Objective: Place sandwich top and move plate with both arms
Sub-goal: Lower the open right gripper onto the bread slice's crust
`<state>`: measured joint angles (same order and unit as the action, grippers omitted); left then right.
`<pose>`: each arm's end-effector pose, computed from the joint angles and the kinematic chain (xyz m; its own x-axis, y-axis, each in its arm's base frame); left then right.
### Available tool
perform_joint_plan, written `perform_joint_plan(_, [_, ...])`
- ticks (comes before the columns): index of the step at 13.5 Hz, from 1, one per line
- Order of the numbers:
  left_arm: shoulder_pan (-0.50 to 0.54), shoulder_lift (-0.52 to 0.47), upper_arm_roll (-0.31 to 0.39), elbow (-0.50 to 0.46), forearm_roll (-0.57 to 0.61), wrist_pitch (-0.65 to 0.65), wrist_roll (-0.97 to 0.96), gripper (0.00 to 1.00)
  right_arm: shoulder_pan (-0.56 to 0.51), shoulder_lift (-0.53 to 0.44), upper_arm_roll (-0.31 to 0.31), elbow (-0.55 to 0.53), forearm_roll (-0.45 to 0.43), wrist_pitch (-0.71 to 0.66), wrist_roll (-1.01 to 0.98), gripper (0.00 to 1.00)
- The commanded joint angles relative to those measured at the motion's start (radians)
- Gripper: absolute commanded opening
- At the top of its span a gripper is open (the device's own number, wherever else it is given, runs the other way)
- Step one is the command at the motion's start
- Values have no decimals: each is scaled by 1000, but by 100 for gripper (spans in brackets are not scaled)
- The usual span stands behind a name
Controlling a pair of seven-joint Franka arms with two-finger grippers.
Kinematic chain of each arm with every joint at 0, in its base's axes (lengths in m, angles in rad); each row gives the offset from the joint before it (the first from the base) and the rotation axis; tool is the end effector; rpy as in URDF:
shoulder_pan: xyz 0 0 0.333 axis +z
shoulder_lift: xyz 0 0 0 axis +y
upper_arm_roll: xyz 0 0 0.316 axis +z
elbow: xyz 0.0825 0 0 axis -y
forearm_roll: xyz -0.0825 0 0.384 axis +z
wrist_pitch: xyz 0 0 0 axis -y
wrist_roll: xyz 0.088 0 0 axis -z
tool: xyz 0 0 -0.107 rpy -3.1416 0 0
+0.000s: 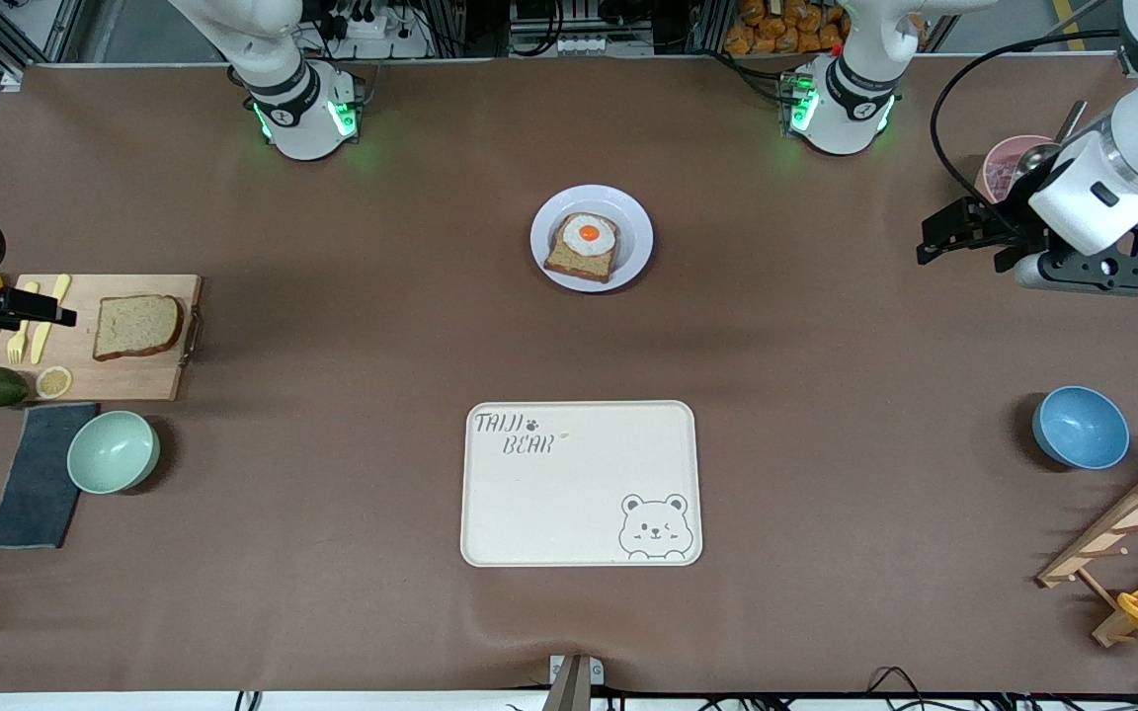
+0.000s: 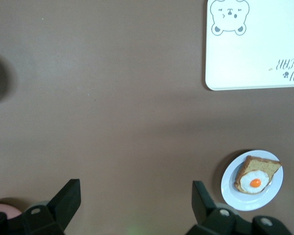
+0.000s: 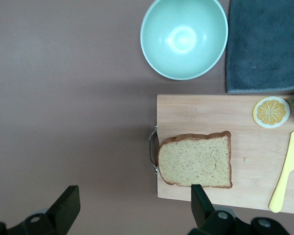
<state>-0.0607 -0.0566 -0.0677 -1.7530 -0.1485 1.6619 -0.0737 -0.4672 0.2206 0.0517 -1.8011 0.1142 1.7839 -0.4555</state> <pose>0.5338 -0.0845 0.5779 0.9981 -0.0416 -0.0460 -0.0348 -0.9895 0.1400 0.5447 -0.2313 0.4063 0.9865 0.0196 -0.1626 -0.0145 -0.9784 -0.2064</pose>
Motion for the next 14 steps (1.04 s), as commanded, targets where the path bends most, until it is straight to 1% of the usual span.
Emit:
perform_joint_plan(1, [5,-57,-17,-95,-17,50,-15,100,-80,71,16,-6,48,50,-124,100])
perform_joint_plan(4, [-1,-45,-21,-109,-19,71,-15,100,-100,123,16,-7,48,97,-147,100])
perform_joint_plan(5, [1,-42,-32,-121,-19,87,-15,100,-116,141,16,-7,48,109,-176,100])
perform_joint_plan(7, [1,-31,-32,-132,-19,108,-15,100,-132,180,16,-7,48,150,-233,100])
perform_joint_plan(11, [4,-28,-55,-154,-17,108,-15,100,-160,233,16,2,51,163,-279,100])
perform_joint_plan(14, [9,-28,-55,-157,-13,107,-15,100,-186,281,16,14,67,207,-389,99])
